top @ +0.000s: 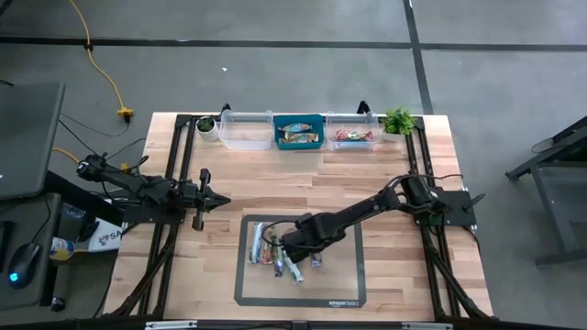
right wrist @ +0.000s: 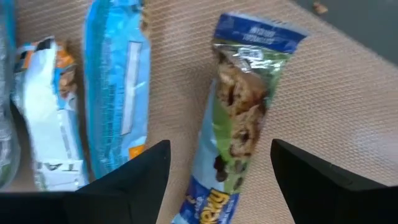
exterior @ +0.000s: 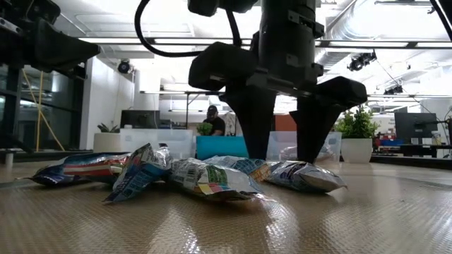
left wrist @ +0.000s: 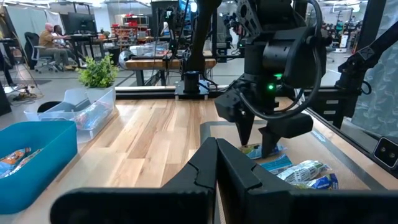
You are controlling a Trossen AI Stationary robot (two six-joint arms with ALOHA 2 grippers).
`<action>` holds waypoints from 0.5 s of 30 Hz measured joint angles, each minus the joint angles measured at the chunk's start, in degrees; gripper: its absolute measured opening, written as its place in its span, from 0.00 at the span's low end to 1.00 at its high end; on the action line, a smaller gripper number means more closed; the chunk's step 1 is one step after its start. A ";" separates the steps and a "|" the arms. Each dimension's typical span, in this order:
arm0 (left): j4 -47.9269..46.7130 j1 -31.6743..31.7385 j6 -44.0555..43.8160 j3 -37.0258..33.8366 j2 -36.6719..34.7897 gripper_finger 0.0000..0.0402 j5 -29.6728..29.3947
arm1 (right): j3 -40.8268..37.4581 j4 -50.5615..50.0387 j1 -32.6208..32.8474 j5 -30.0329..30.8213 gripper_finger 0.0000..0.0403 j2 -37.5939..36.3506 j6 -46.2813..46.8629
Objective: Pick and place Granola Bars by type
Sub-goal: Put the blue granola bar into the left transparent bin
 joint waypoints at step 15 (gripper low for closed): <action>0.02 0.00 0.00 -0.01 0.00 0.00 0.00 | 0.00 -0.63 -0.04 0.37 0.58 0.88 0.06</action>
